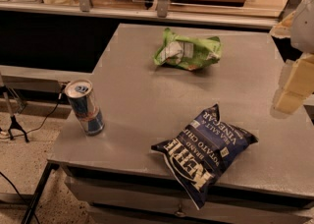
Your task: Move green rice chip bag near blue chip bag
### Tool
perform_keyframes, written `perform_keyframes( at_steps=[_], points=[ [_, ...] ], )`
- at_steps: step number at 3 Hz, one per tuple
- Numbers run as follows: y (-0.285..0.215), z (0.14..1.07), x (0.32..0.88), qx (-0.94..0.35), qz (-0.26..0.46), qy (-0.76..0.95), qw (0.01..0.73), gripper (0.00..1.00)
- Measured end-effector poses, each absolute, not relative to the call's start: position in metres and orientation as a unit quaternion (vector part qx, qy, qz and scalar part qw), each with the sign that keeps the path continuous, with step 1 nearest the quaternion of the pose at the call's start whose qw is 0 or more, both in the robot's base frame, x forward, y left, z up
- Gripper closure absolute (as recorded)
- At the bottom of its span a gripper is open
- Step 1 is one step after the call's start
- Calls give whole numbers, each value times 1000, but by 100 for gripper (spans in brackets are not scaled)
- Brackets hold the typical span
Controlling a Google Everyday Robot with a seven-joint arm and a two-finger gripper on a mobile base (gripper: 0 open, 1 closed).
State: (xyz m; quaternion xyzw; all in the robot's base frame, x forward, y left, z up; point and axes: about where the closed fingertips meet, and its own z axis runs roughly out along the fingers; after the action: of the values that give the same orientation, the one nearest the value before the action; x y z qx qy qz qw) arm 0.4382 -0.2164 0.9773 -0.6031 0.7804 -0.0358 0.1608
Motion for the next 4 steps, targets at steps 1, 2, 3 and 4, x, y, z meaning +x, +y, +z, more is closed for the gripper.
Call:
perform_keyframes(
  at_steps=[1,2,3,4],
  points=[
    [-216,978,438,-603,-36,780,162,0],
    [-207,975,455,-615,-37,770,167,0],
    [-189,968,499,-635,-48,751,176,0],
    [-172,960,546,-651,-52,735,184,0]
  ],
)
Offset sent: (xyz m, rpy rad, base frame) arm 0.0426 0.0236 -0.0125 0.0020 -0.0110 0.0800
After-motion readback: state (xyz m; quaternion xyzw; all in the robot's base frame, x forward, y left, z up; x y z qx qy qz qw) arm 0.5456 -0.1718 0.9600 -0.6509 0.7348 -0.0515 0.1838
